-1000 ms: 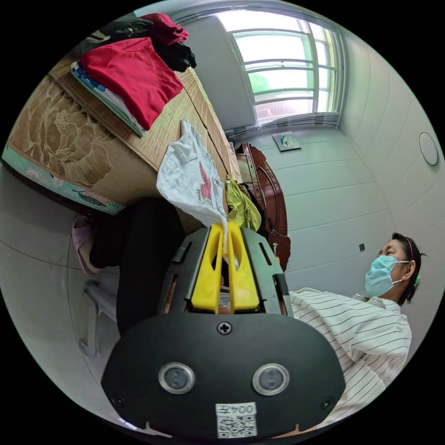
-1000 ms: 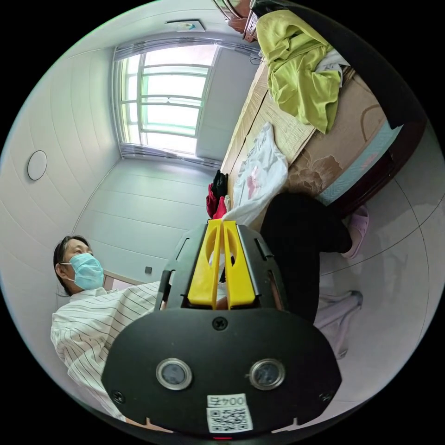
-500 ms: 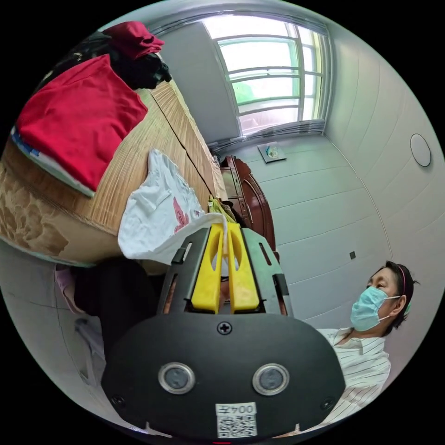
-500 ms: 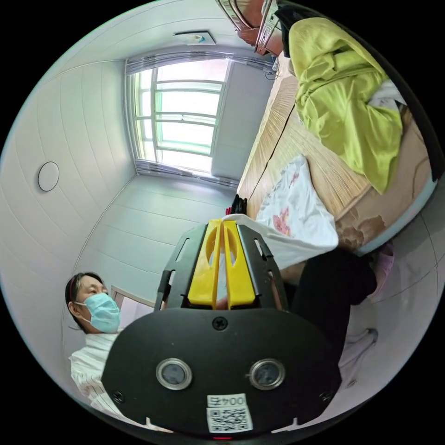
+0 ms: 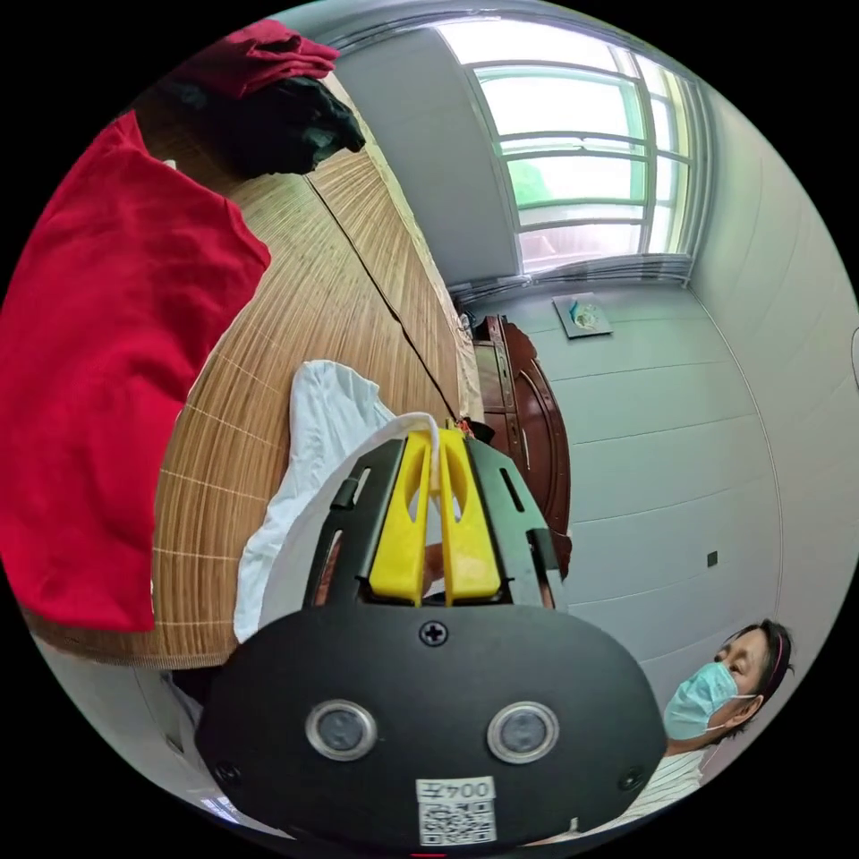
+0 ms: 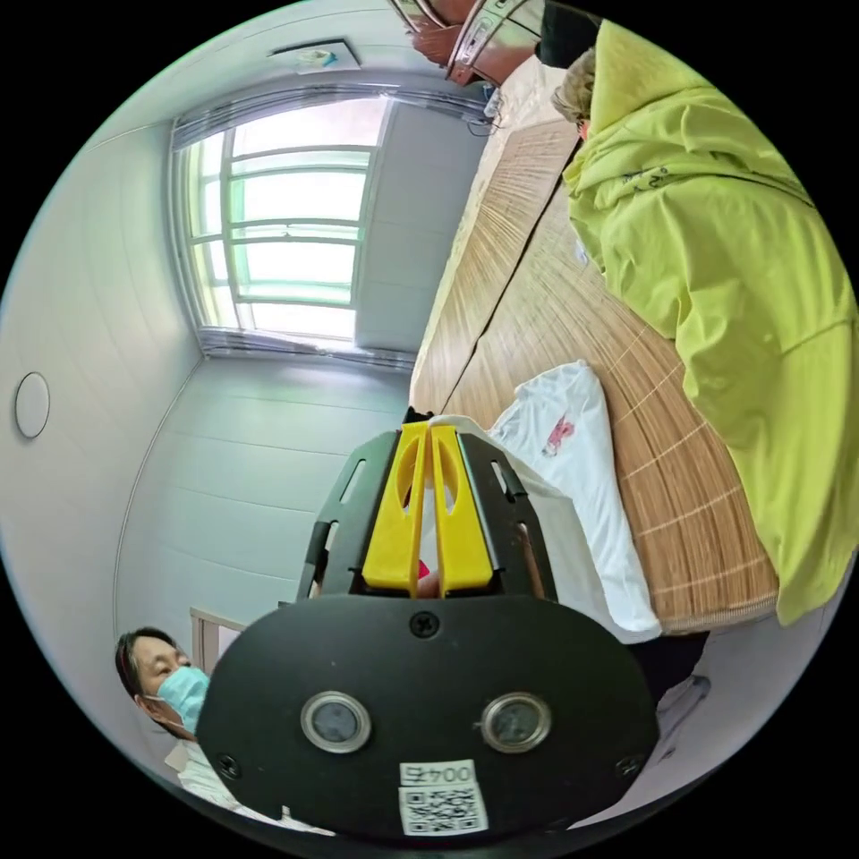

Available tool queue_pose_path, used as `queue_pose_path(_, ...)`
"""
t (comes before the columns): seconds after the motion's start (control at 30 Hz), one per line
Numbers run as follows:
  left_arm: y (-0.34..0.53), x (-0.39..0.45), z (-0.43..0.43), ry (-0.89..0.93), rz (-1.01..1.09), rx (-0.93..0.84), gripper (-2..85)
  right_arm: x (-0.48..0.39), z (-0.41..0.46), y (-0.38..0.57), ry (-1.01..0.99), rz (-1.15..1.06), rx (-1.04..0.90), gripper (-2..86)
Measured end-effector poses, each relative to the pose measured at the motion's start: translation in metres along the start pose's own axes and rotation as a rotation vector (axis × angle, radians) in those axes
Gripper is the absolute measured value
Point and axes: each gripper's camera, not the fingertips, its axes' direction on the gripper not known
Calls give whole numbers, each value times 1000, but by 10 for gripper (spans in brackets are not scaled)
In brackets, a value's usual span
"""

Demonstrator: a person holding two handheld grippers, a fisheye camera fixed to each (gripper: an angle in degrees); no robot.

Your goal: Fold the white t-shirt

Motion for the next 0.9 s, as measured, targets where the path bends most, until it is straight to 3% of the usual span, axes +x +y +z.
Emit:
queue_pose_path(0.2,-55,-72,56,-43,-137,-18,20,137,102,-81,84,159,-42,3)
queue_pose_path(0.37,-72,-112,83,-36,-201,26,29,263,169,-113,138,316,-11,59)
queue_pose_path(0.57,-77,-122,92,1,-207,100,51,334,209,-116,67,367,42,114)
queue_pose_path(0.83,-65,-121,99,176,-299,156,89,387,242,-100,118,402,33,111)
queue_pose_path(0.9,-54,-120,96,250,-351,249,94,394,243,-93,117,394,59,101)
